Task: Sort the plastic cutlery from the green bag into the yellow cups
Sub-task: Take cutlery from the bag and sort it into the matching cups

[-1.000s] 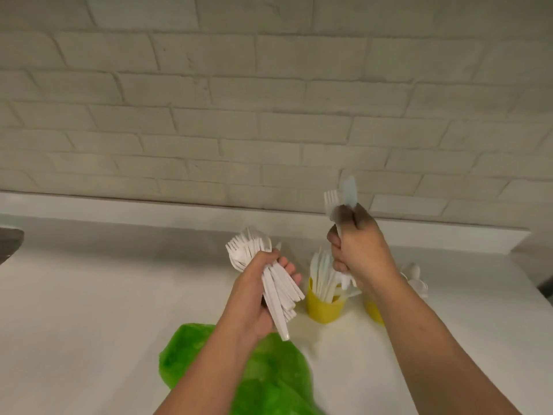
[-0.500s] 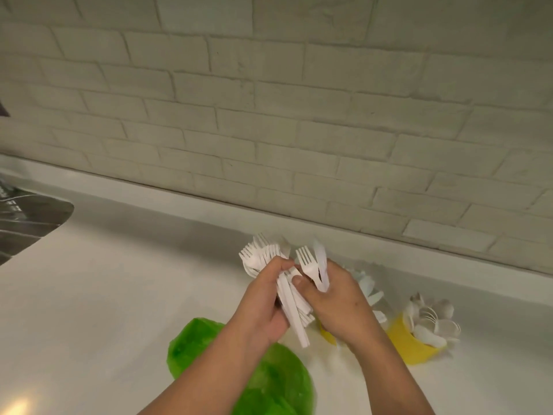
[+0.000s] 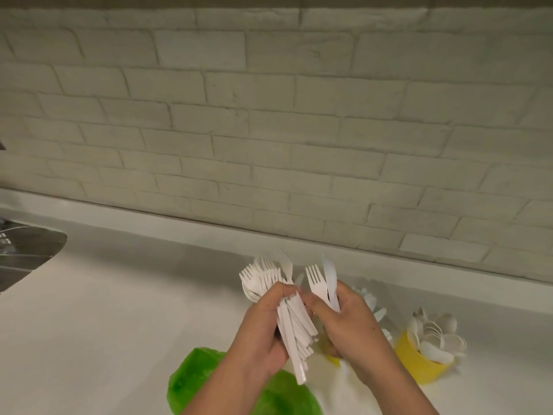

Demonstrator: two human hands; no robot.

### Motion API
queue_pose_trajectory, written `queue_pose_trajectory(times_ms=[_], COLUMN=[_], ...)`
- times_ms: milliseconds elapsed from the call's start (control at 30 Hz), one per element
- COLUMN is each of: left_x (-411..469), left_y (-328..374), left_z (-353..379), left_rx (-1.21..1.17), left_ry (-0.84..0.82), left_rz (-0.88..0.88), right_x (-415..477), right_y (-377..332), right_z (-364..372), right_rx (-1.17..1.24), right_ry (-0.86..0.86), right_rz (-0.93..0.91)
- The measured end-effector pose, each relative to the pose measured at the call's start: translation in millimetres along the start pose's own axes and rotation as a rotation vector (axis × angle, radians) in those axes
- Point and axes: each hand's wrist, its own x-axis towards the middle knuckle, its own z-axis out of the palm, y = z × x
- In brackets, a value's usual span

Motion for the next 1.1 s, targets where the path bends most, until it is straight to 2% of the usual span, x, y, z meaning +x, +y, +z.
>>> queue_pose_trajectory(times_ms=[100, 200, 333, 500, 567, 667, 767, 833, 933, 1100], left_x=[-3, -4, -8, -7, -6, -1, 6, 5, 1, 1], left_y=[3, 3, -3, -10, -15, -15, -11, -9, -14, -22], left_z=[-1, -1, 2, -3, -6, -8, -13, -15, -19, -19], left_rx=[-0.043, -0.036, -0.01, 0.021, -0.01, -0.029, -0.069, -0.053, 0.028, 0.084], left_ry=[0.014, -0.017, -0.108, -0.037, -0.027, -0.032, -0.017, -0.031, -0.016, -0.021], left_rz=[-0.036, -0.092, -0.107, -0.025, -0.048, -0.064, -0.08, -0.085, -0.05, -0.015], right_x=[3, 2, -3, -3, -3, -1, 7, 13, 25, 44], right_y=[-3, -8, -11, 4, 11, 12, 7, 6, 15, 45], right_z=[-1, -1, 7, 20, 26, 23, -5, -31, -59, -58], right_rx=[0.171, 0.247, 0.085, -0.26, -0.262, -0.081, -0.066, -0.159, -0.463, -0.672], right_ry=[0.017, 0.028, 0.004, 0.065, 0.084, 0.133, 0.243, 0.349, 0.493, 0.446], right_rz=[0.126, 0.126, 0.013, -0.104, -0.089, -0.039, -0.09, -0.161, -0.187, -0.098])
